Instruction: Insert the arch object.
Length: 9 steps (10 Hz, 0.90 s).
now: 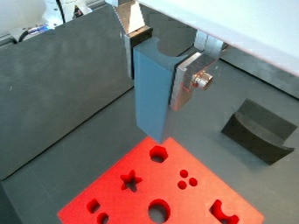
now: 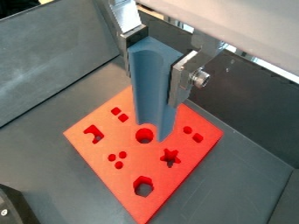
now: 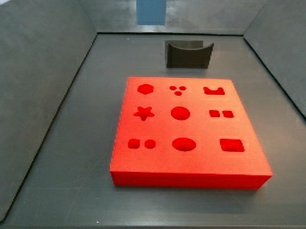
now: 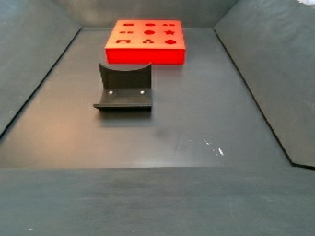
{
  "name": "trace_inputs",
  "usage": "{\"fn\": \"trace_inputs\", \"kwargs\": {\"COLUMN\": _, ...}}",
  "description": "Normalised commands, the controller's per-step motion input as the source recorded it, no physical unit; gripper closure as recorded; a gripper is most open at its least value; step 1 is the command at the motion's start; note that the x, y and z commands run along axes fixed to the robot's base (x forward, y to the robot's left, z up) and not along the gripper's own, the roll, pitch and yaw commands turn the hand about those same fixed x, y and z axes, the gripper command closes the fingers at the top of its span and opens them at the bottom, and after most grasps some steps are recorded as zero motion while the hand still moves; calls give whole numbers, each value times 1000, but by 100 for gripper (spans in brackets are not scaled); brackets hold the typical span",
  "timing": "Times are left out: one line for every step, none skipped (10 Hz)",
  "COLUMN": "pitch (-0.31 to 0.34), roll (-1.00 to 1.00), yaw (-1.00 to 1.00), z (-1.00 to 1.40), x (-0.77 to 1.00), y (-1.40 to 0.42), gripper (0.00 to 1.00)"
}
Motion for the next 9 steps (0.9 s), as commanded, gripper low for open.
{"fn": "trace_inputs", "kwargs": {"pitch": -39, "roll": 0, "yaw": -31, "z": -183, "x": 149, "y": 0, "gripper": 100}}
{"fn": "trace_inputs", "kwargs": {"pitch": -117, "roll": 37, "yaw": 0, "z": -520, "x": 206, "y": 0, "gripper": 100}}
{"fn": "trace_inputs", "kwargs": {"pitch": -160, "roll": 60, "yaw": -63, "z": -631, "x": 271, "y": 0, "gripper": 100}}
{"fn": "trace_inputs", "kwargs": {"pitch": -180, "roll": 126, "yaw": -57, "z": -689, "x": 357, "y": 0, "gripper": 100}}
{"fn": "trace_inputs", "kwargs": {"pitch": -177, "roll": 129, "yaw": -40, "z": -669, "x": 431, "y": 0, "gripper": 100}}
{"fn": "trace_inputs", "kwargs": {"pitch": -180, "roll": 131, "yaw": -34, "z": -649, "x": 500, "y": 0, "gripper": 100}}
{"fn": "trace_inputs", "kwargs": {"pitch": -146, "roll": 169, "yaw": 0, "z": -600, "x": 694, "y": 0, "gripper": 100}}
{"fn": "trace_inputs", "kwargs": {"pitch": -119, "roll": 110, "yaw": 0, "z": -469, "x": 951, "y": 0, "gripper": 100}}
{"fn": "trace_inputs", "kwargs": {"pitch": -91, "roll": 56, "yaw": -20, "z": -366, "x": 1000, "y": 0, "gripper": 100}}
